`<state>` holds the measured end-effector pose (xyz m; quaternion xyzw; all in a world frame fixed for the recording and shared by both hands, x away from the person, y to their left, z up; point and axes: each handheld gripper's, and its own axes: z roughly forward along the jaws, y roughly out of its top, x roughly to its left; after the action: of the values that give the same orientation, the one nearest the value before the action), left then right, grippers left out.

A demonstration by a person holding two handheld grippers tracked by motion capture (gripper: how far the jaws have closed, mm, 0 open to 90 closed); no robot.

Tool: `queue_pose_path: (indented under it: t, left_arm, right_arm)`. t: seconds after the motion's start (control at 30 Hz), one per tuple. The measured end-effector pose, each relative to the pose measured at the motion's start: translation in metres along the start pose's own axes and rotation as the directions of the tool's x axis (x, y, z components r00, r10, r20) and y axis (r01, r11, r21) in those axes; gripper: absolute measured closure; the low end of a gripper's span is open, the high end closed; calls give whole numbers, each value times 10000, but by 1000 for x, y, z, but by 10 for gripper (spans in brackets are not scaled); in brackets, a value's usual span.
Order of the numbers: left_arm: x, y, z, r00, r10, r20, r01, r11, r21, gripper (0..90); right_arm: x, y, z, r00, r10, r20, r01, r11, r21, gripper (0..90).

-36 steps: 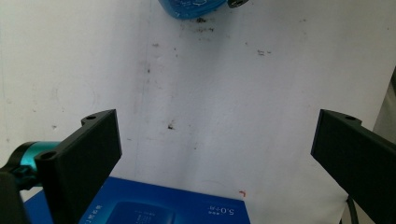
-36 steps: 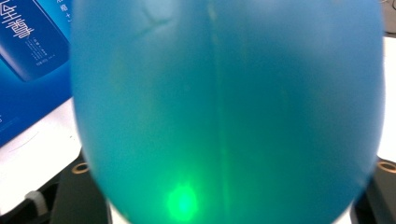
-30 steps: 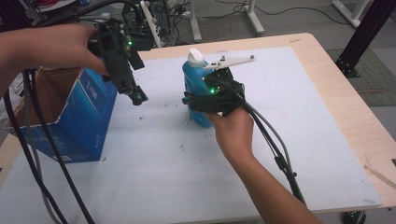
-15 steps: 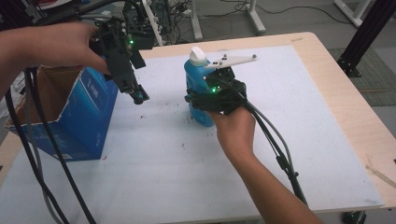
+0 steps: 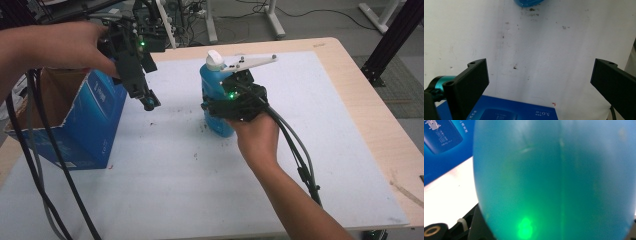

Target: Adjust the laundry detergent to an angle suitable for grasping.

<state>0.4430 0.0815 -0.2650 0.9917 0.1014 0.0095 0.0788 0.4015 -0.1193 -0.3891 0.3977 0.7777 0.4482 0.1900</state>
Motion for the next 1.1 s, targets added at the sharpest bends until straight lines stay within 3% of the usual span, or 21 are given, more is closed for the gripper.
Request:
queue_pose_path:
  t: [0.4,0.63,0.73,0.8,0.87,0.9,0.93,0.97,1.03,1.07,1.1]
  left_arm:
    - [-1,1,0,10000,2,-4,-2,10000,-3,17]
    - [-2,4,1,10000,59,9,-59,10000,10,17]
    - [-3,4,1,10000,56,-12,-56,10000,4,17]
    - [-3,4,1,10000,54,-21,-54,10000,28,17]
    - [-4,4,2,10000,45,-26,-45,10000,44,17]
    - [-4,4,2,10000,45,-26,-45,10000,44,17]
    - [-4,5,1,10000,52,-36,-52,10000,48,17]
    - [-4,5,1,10000,52,-36,-52,10000,48,17]
    - [-4,4,1,10000,41,-21,-41,10000,61,17]
    - [-4,4,2,10000,23,-27,-23,10000,52,17]
    - [-5,4,2,10000,31,-45,-31,10000,37,17]
  right_arm:
    - [-16,10,-22,9955,-644,-688,679,9964,503,436]
    - [-23,17,-36,9837,-893,-1560,986,9937,528,436]
    - [-28,19,-41,9701,-1283,-2061,1391,9895,385,435]
    - [-28,20,-42,9678,-1315,-2148,1424,9892,360,435]
    - [-33,21,-44,9552,-1463,-2571,1576,9872,235,434]
    - [-33,21,-44,9552,-1463,-2571,1576,9872,235,434]
    - [-35,22,-44,9443,-1704,-2816,1824,9831,165,434]
    - [-35,22,-44,9443,-1704,-2816,1824,9831,165,434]
    - [-36,23,-45,9314,-1904,-3102,2051,9786,152,434]
    - [-38,23,-45,9229,-2033,-3270,2183,9758,94,434]
    - [-40,25,-45,9081,-2163,-3586,2312,9729,-14,434]
